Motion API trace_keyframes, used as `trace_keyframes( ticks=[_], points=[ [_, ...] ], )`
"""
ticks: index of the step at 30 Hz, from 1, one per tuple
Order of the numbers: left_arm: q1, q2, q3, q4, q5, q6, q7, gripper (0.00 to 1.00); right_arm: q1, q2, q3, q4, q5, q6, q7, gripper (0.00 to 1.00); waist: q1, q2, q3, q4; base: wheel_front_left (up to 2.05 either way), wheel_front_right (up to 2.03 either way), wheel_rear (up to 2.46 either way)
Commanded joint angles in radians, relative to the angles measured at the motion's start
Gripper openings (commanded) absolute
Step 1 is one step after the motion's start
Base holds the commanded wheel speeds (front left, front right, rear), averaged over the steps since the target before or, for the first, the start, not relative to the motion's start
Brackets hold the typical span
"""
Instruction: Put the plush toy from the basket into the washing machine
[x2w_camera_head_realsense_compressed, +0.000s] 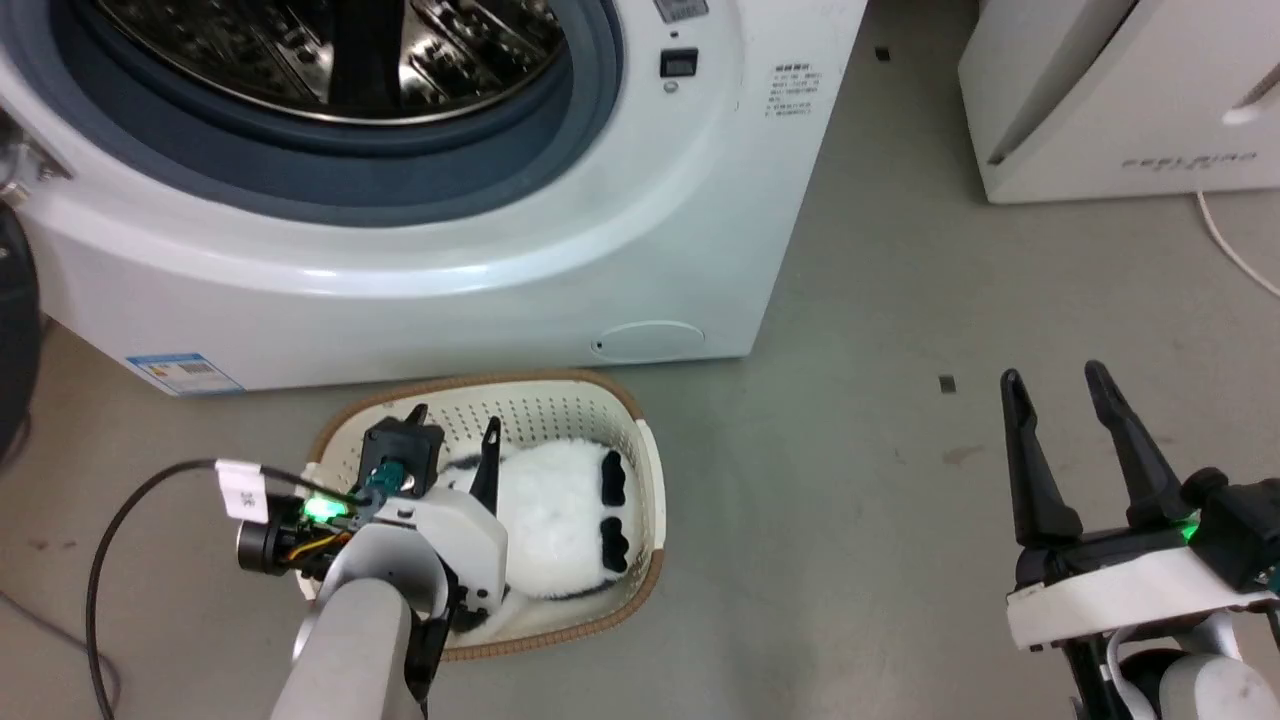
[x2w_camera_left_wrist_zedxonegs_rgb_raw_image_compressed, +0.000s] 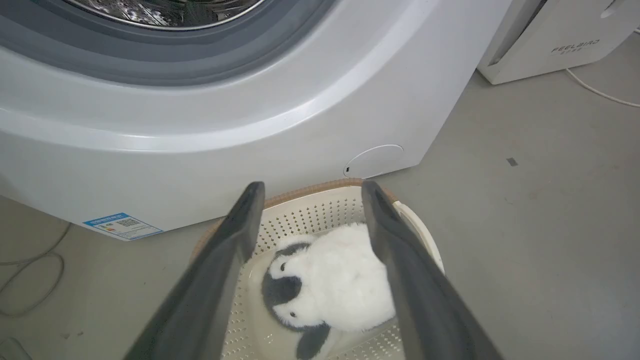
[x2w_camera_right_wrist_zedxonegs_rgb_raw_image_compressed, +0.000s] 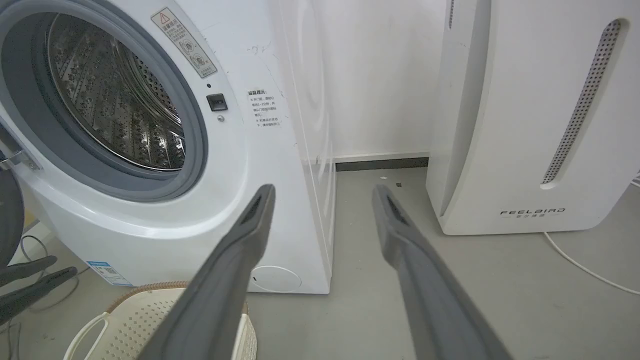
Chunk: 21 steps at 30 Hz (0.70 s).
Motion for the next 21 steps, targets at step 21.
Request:
trace_keyframes(
  ticks=[21],
  points=[
    [-0.251,0.056,-0.031,0.23,-0.065,-0.05,0.221,1.0,-0.097,0.0,0.0,-0.064,0.109,0.0,-0.05,1.0,-0.0001,0.0,0.265,-0.07,0.0,0.0,0.0]
  ],
)
